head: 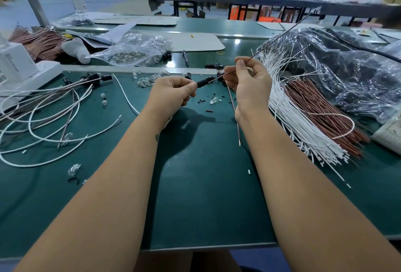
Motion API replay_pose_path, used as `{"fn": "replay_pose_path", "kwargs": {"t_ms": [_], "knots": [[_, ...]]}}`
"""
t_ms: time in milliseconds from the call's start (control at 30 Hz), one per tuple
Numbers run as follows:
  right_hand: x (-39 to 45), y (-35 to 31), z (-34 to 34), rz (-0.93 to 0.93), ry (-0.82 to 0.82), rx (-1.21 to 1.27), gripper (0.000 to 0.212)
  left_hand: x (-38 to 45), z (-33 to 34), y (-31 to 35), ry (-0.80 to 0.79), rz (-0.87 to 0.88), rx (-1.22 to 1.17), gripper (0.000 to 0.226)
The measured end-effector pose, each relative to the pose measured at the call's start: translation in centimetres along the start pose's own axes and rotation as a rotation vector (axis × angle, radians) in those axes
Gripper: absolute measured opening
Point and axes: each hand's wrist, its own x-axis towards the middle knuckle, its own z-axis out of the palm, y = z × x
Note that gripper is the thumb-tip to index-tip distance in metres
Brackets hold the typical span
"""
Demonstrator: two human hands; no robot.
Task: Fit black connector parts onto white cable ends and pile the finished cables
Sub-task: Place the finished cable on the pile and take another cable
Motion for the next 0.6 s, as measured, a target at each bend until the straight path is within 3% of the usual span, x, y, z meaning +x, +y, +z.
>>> {"fn": "replay_pose_path", "kwargs": {"t_ms": [167,500,600], "knots": [[-0.1,0.0,0.1,0.01,0.005,0.012,0.015,0.0,0.0,0.0,0.0,-0.003,0.004,0.014],[-1.0,0.8,0.8,0.067,-0.252,-0.266,0.019,-0.1,0.1,0.1,0.051,0.039,-0.012,0.015],[-1.2,0.6,0.8,0.178,-0.306,-0.184,0.015,-0.1,0.1,0.1,0.053,0.079,-0.013,0.017]]}}
